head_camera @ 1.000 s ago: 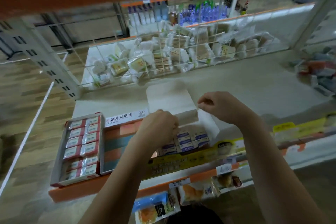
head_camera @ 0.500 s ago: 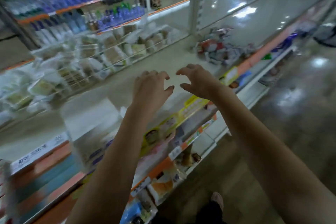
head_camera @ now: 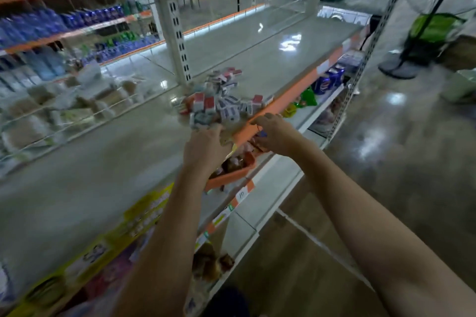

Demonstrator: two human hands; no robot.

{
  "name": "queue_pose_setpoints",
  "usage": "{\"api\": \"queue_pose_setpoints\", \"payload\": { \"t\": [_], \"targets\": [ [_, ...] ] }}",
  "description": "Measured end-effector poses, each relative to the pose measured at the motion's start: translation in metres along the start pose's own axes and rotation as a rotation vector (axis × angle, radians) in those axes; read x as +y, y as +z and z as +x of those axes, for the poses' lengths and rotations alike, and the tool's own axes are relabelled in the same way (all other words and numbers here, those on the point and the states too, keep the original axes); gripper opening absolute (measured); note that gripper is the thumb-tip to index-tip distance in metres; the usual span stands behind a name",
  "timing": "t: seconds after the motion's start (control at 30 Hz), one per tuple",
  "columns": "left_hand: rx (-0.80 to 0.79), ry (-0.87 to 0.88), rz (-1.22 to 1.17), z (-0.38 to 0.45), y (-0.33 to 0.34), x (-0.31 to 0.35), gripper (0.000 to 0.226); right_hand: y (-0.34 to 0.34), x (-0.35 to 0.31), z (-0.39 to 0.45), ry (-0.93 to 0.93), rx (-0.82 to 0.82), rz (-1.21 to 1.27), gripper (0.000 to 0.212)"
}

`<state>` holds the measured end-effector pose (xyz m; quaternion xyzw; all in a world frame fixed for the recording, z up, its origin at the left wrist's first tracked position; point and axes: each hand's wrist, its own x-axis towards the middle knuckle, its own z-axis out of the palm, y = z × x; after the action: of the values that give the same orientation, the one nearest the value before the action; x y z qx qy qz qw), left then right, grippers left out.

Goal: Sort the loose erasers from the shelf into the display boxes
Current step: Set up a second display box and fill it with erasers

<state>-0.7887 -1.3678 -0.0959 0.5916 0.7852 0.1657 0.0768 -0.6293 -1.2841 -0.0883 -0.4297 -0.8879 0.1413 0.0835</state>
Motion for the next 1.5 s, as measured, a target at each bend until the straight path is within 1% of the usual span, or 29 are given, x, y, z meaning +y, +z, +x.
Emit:
{"api": "queue_pose_setpoints", "payload": {
  "t": [0.13, 0.23, 0.37, 0.43, 0.53, 0.63, 0.73, 0.83, 0.93, 1.07, 1.13, 1.3, 1.47, 1.5],
  "targets": [
    [0.059, -0.031, 0.007, 0.033, 0.011, 0.013, 0.045, -0.002, 0.024, 0.034, 0.05, 0.05, 0.02, 0.045],
    [0.119, -0.078, 0.032, 0.063, 0.02, 0.014, 0.042, 0.0, 0.031, 0.068, 0.055, 0.072, 0.072, 0.035],
    [0.185, -0.167, 0.078, 0.09, 0.03, 0.013, 0.038, 0.008, 0.034, 0.104, 0.003, 0.065, 0.089, 0.046],
    [0.209, -0.206, 0.099, 0.095, 0.035, 0.013, 0.036, 0.015, 0.038, 0.113, -0.021, 0.061, 0.092, 0.046],
    [0.196, -0.224, 0.093, 0.101, 0.04, 0.011, 0.037, 0.015, 0.047, 0.123, -0.077, 0.075, 0.158, 0.038],
    [0.179, -0.275, 0.005, 0.106, 0.037, 0.013, 0.04, 0.01, 0.058, 0.134, -0.124, 0.072, 0.253, 0.037],
    [0.156, -0.351, -0.059, 0.107, 0.031, 0.015, 0.036, 0.004, 0.067, 0.143, -0.17, 0.04, 0.329, 0.028],
    [0.133, -0.428, -0.154, 0.105, 0.024, 0.017, 0.03, -0.003, 0.078, 0.153, -0.239, 0.036, 0.436, 0.025],
    [0.174, -0.491, -0.312, 0.099, 0.019, 0.023, 0.026, -0.011, 0.086, 0.16, -0.305, -0.076, 0.594, 0.022],
    [0.26, -0.609, -0.75, 0.089, 0.019, 0.04, 0.02, -0.017, 0.095, 0.164, -0.386, -0.286, 0.753, 0.017],
    [0.306, -0.644, -0.878, 0.081, 0.02, 0.049, 0.02, -0.019, 0.097, 0.161, -0.418, -0.425, 0.866, 0.021],
    [0.492, -0.717, -0.977, 0.051, 0.019, 0.066, 0.017, -0.023, 0.086, 0.147, -0.503, -0.667, 1.051, 0.026],
    [0.656, -0.765, -1.079, 0.004, 0.004, 0.072, 0.022, -0.017, 0.046, 0.127, -0.562, -0.899, 1.129, 0.019],
    [0.692, -0.77, -1.078, -0.008, 0.001, 0.073, 0.024, -0.014, 0.036, 0.123, -0.581, -0.964, 1.144, 0.022]
  ]
}}
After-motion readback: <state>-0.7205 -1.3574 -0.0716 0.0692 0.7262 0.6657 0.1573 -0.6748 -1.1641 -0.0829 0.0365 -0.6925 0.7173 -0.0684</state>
